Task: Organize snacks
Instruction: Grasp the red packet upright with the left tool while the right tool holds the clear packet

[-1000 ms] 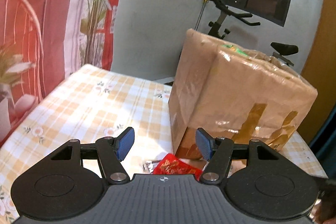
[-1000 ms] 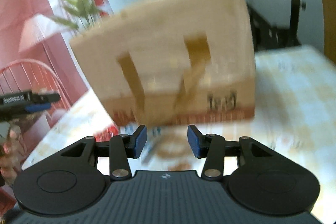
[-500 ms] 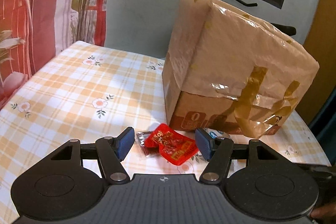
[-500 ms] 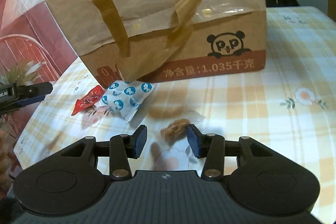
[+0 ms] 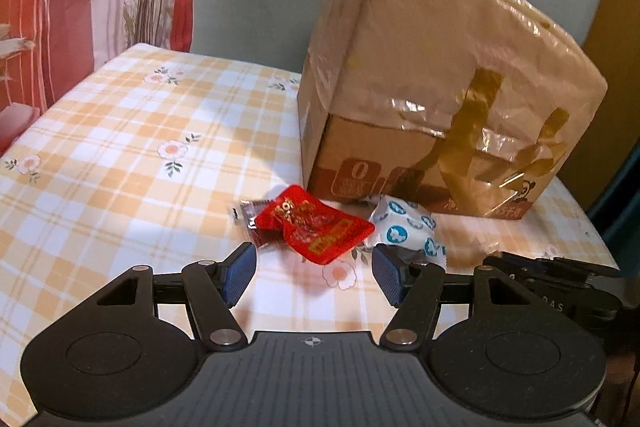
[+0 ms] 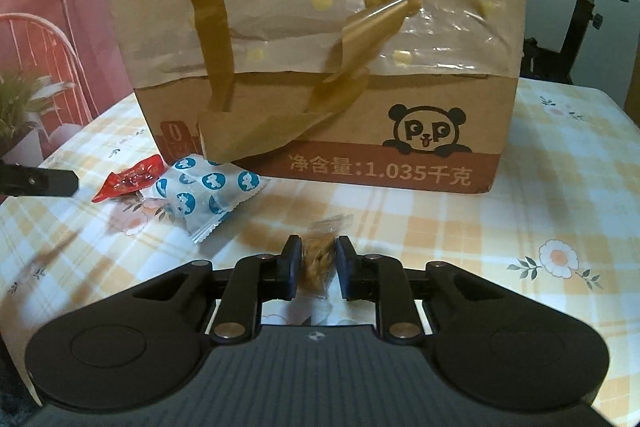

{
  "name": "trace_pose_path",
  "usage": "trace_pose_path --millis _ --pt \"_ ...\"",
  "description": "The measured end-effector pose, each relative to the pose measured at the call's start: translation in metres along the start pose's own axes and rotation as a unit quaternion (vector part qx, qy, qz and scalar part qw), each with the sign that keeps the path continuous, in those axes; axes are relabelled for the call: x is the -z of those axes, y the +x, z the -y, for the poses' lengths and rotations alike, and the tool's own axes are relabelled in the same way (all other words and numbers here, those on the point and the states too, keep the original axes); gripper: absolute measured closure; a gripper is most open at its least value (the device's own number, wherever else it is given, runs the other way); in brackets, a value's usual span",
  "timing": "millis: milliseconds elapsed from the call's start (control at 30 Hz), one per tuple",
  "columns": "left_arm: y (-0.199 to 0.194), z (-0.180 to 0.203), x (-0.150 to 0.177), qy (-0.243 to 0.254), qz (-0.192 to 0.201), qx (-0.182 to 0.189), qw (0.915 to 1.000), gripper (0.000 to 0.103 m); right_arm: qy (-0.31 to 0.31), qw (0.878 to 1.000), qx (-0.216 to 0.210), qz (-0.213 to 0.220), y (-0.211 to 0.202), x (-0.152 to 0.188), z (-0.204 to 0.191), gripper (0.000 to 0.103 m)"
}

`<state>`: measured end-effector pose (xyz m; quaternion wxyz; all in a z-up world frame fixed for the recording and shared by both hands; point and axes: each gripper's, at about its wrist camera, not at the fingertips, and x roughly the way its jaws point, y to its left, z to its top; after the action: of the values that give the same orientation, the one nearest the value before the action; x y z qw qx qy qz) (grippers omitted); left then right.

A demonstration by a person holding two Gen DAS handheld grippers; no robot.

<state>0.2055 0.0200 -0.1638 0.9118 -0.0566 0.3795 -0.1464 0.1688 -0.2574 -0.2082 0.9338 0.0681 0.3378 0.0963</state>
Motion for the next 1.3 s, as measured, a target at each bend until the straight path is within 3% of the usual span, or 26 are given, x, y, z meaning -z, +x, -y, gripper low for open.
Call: trace_pose_path --millis 333,467,633,1300 --pt "0.028 0.001 -0.005 -0.045 -0.008 -0.014 0.9989 0.043 -0.007 1.000 0.000 0.009 -0.002 0.003 -0.002 0.083" --pt "0.039 0.006 -0.007 -0.031 -0.004 -0.031 0.9991 0.043 0.001 1.000 -0.006 0.010 -0.002 0.003 0.001 0.083" --pt "0.054 0.002 -0.009 -0.043 -0.014 -0.024 0.9987 0.043 -0.001 1.000 -0.009 0.011 -0.003 0.003 0.000 0.083" --pt "0.082 -0.007 -0.028 -0.022 0.002 -0.091 0.9956 0.042 -0.003 1.000 -0.015 0.010 -0.001 0.003 0.000 0.083"
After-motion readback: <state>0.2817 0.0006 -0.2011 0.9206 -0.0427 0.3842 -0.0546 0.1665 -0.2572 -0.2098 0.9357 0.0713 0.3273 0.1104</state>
